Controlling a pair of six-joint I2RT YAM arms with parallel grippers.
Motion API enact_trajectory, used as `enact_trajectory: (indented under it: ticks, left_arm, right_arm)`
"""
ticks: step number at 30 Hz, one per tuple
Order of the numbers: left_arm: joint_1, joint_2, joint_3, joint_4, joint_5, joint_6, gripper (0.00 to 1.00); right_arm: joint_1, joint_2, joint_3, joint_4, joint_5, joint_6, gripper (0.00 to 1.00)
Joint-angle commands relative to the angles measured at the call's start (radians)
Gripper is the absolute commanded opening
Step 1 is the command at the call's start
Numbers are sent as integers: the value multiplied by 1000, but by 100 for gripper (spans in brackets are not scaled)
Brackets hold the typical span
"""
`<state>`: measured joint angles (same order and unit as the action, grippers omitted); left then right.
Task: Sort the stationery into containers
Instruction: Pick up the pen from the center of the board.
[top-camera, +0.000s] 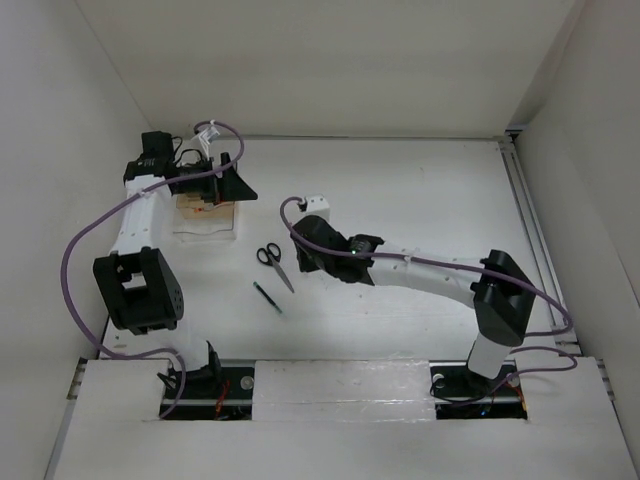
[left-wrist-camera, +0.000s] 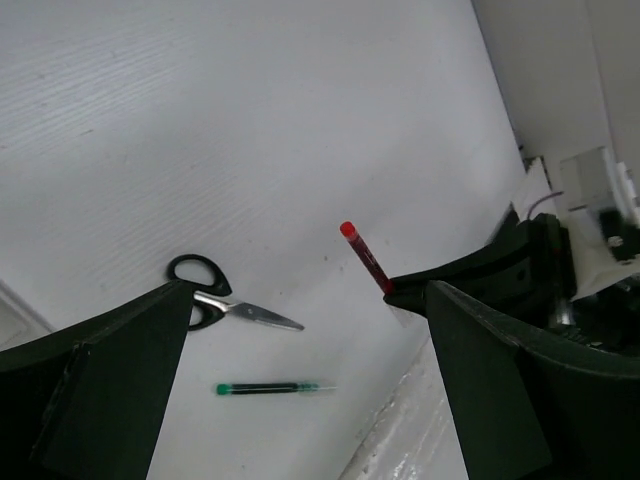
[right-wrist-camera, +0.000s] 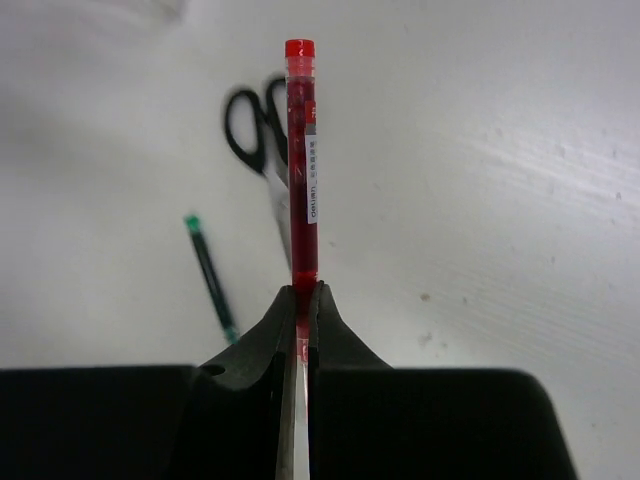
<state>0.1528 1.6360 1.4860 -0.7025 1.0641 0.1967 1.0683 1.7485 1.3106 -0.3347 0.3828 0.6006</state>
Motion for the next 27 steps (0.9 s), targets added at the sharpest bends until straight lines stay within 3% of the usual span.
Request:
enact_trajectory:
  ticks: [1,9,17,22,23,27]
  left_arm:
    - [4,2,51,-77,201,81,100]
    - [4,87,126,-333,306,329,100]
    - [4,56,95,-296,295,307,96]
    - [4,47,76,-256,286,282,68]
    - [4,47,76,-256,286,282,42]
    - [4,47,85,-256,277,282,7]
  right_arm:
    - [-1,-6,149,52,70,42,0]
    - [-1,49,259,229,-59,42,0]
    - [10,98,326,331,-139,51,0]
    - [10,98,306,375,-159,51,0]
    - [10,98,306,375,-159,62,0]
    - [10,120,325,375,-139,71,0]
